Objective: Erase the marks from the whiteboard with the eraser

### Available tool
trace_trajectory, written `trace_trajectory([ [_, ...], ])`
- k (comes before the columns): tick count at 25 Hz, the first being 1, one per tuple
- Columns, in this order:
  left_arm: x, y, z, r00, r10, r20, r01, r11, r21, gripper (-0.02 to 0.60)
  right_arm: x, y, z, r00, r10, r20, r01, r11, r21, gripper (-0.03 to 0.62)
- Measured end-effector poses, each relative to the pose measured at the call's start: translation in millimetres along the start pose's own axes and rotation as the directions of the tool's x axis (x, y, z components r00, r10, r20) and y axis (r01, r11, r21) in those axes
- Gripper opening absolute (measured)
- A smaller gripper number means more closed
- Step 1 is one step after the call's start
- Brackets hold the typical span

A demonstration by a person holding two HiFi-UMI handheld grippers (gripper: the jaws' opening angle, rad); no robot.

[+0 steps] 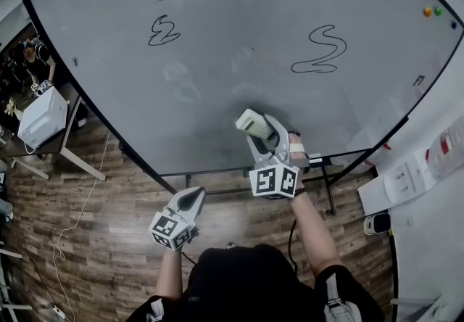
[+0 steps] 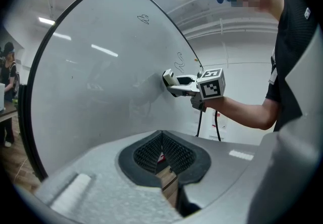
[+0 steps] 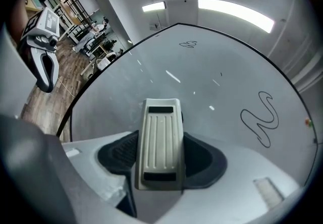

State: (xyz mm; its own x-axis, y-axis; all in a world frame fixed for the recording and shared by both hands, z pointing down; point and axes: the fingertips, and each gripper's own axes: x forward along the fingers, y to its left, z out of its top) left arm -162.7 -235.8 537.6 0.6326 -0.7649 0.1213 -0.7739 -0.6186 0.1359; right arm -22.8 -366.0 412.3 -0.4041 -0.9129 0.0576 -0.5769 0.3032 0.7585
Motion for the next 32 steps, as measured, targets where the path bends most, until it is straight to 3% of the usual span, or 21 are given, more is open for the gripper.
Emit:
trace_trajectory([
  [10, 1.4, -67.6, 6.3, 1.0, 0.025, 0.003, -0.025, 0.999, 0.024, 0.011, -61.8, 7.0, -57.6, 0.989, 0.146, -0.003, -0.142, 0.966, 0.216, 0.255],
  [16, 0.8, -122.9, -3.7, 0.999, 0.014, -0.031, -0.013, 0.999, 0.045, 0.011, -123.6, 34.6, -84.9, 0.952, 0.292, 0.095, -0.307, 0.894, 0.327, 0.255],
  [22, -4.5, -168.8, -13.6, 0.999, 0.013, -0.052, -0.011, 0.999, 0.037, 0.011, -191.6, 74.9, -125.0, 0.901, 0.403, 0.16, -0.429, 0.779, 0.457, 0.255],
  [32, -28.9, -250.7, -41.9, 0.997, 0.016, -0.074, -0.014, 1.0, 0.026, 0.011, -288.8, 104.0, -173.9, 0.873, 0.473, 0.123, -0.464, 0.722, 0.513, 0.255],
])
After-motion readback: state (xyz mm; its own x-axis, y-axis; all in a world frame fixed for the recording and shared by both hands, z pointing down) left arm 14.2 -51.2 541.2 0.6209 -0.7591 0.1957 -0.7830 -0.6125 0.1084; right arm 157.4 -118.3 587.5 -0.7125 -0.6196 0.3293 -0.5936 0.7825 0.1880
